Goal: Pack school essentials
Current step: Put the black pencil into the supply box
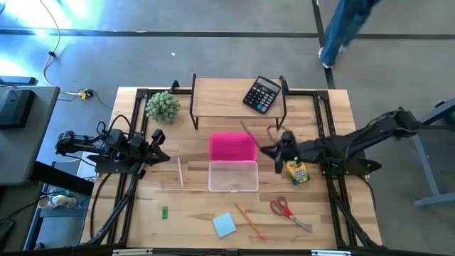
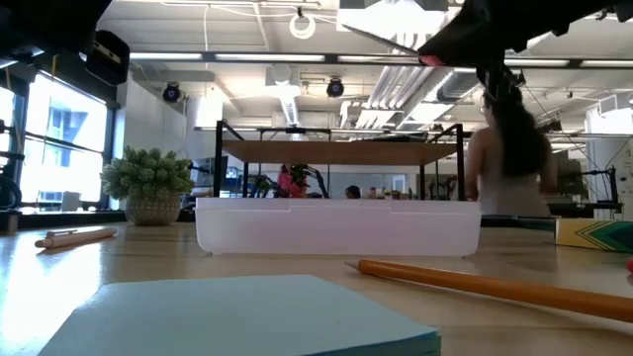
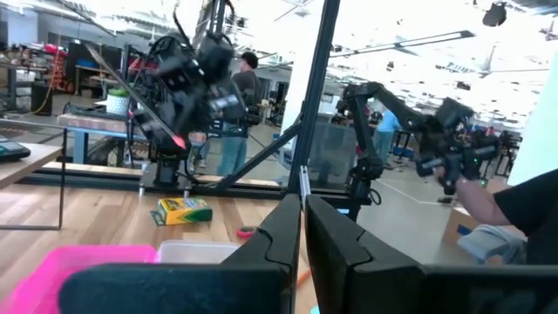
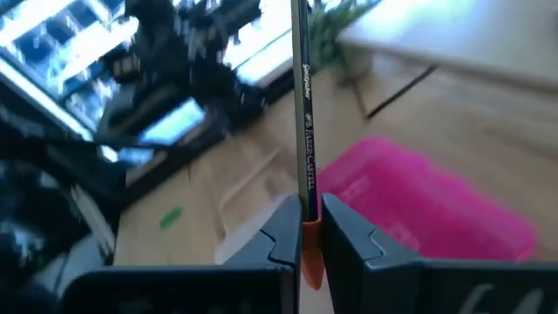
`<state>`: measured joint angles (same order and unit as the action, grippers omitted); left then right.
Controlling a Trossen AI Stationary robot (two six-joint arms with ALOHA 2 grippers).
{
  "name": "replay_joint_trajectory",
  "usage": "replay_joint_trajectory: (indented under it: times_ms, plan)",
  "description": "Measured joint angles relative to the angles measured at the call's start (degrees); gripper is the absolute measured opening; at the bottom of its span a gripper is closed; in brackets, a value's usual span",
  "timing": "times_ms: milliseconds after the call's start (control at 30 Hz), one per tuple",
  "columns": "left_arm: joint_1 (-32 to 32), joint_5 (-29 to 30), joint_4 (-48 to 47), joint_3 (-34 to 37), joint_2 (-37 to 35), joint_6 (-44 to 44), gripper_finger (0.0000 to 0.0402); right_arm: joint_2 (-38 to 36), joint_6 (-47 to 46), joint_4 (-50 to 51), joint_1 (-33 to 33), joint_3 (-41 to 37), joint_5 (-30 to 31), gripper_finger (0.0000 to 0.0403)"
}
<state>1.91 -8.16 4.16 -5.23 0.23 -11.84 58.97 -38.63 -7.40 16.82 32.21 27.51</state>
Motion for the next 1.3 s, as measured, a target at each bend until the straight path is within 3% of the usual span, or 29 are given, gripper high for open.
replay_joint_trajectory:
  times_ms: [233,333,733,1000,1300]
  plan:
    - [0.0,0.0,0.0,0.0,0.0,0.0,0.0012,11.0,-0.1,-5.8,3.2,0.2,-5.7,0.0016]
    - [0.0,0.0,0.0,0.0,0.0,0.0,0.0012,16.3,0.2,-5.5,4.8,4.1,-7.6,0.0016]
    - [0.0,0.0,0.0,0.0,0.0,0.0,0.0012,32.3,10.3,32.5,5.3,30.2,-9.4,0.0016]
    - [0.0,0.0,0.0,0.0,0.0,0.0,0.0012,40.8,6.4,37.2,4.6,34.8,-12.2,0.0016]
    - [0.0,0.0,0.0,0.0,0.0,0.0,0.0012,43.7,2.5,38.4,4.0,34.8,-13.2,0.0016]
